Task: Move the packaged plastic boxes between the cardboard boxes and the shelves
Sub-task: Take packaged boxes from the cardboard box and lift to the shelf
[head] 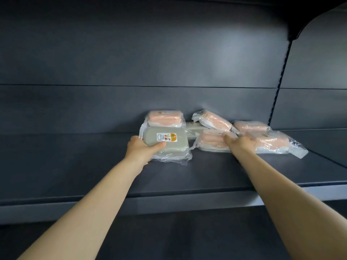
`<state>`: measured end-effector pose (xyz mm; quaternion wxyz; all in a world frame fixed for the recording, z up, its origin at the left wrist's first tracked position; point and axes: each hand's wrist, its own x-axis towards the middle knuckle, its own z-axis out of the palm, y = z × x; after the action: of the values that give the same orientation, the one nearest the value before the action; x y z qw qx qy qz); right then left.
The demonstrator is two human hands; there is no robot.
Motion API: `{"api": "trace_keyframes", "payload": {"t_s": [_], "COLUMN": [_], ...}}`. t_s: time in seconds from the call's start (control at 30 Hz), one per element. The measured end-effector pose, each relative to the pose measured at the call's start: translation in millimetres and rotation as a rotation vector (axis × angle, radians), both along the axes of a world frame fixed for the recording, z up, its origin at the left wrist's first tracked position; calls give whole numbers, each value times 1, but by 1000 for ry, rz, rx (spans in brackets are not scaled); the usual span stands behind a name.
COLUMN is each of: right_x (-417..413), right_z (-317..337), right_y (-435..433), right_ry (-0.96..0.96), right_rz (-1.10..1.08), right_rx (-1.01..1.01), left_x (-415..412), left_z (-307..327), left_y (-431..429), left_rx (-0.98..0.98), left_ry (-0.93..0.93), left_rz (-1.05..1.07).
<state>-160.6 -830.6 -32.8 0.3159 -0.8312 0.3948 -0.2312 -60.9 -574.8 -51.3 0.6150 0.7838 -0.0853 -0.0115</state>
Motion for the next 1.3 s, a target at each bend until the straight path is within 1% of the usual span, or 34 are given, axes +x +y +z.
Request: {"api": "trace_keyframes", "payload": {"t_s": [0.1, 0.17, 0.37, 0.5, 0.63, 0.77, 0.9, 1.1, 1.2, 1.3], "right_x": [-2, -6, -28, -49, -73, -103, -143, -225, -269, -309], "right_z": [6, 8, 6, 9, 11, 14, 21, 19, 9, -15], "right_y": [2, 3, 17, 34, 53, 73, 93, 110, 110, 103], "right_ry": [40, 31, -110, -185, -241, -235, -333, -347, -370, -312], "right_rz": [38, 87, 71, 60, 65, 68, 83, 168, 210, 252], "right_rx": [44, 79, 182, 217, 227, 181, 182, 52, 34, 50], "left_x": [-5, -11, -33, -42, -57, -81, -118, -200, -246, -297], "left_z": [1, 2, 4, 7, 13, 19, 28, 27, 11, -22], "left_y": [7, 12, 28, 41, 54, 69, 88, 107, 107, 101], "left_rx": [-17, -47, -174, -216, -258, -294, -291, -356, -385, -399], "left_ry": [48, 51, 68, 81, 64, 52, 10, -6, 9, 63], "left_rz": [-36, -29, 11, 19, -14, -59, -65, -99, -81, -109]}}
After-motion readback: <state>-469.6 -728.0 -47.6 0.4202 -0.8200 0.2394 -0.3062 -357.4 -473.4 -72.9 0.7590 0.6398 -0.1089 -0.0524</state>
